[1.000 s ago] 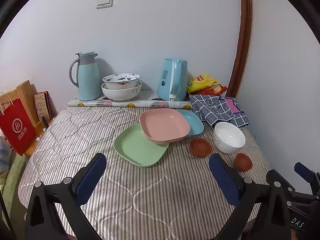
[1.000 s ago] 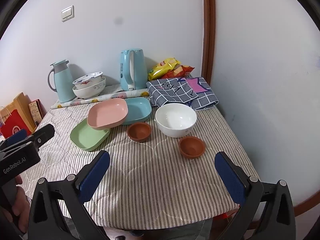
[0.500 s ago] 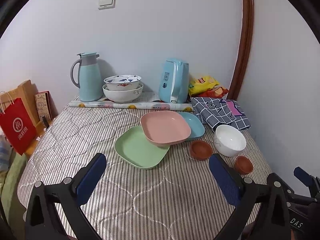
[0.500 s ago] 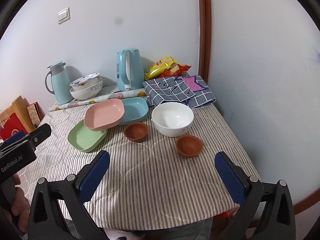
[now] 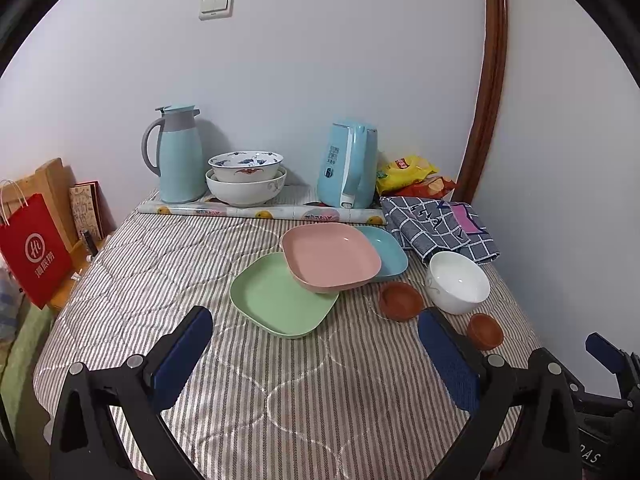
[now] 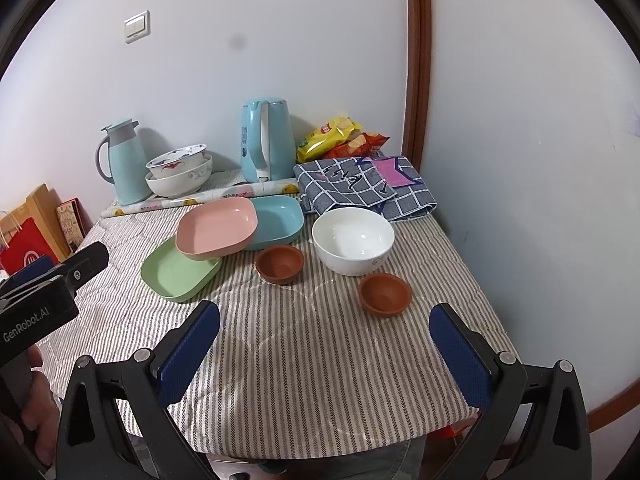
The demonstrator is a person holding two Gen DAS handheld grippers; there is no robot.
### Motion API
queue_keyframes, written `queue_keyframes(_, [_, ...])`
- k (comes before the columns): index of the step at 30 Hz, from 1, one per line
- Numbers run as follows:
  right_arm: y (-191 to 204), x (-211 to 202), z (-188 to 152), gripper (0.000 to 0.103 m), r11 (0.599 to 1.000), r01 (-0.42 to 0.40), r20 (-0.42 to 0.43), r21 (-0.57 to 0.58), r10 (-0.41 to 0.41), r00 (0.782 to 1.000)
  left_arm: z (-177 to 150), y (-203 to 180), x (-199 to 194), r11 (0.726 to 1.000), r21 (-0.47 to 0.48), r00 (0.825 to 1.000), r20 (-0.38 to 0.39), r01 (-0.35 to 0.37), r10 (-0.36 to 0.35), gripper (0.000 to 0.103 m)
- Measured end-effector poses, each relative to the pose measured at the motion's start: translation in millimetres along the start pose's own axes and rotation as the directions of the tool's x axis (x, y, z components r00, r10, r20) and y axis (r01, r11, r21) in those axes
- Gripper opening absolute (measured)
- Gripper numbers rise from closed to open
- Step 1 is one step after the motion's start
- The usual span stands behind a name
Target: Organize plates and bowls
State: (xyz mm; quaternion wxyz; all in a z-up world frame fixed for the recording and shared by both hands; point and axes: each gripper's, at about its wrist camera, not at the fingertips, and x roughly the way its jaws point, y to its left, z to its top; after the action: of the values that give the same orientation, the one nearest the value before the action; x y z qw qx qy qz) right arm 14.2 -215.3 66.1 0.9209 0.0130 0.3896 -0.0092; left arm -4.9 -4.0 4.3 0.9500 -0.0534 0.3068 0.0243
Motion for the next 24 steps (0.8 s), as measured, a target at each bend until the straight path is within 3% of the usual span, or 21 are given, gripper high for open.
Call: queue_keyframes(24, [0.0, -3.6, 3.2, 0.103, 1.0, -0.002, 0.009, 0.005, 0.002, 1.0, 0.8, -0.1, 0.9, 1.0, -0.003, 1.0, 0.008, 0.004, -0.004, 0.103])
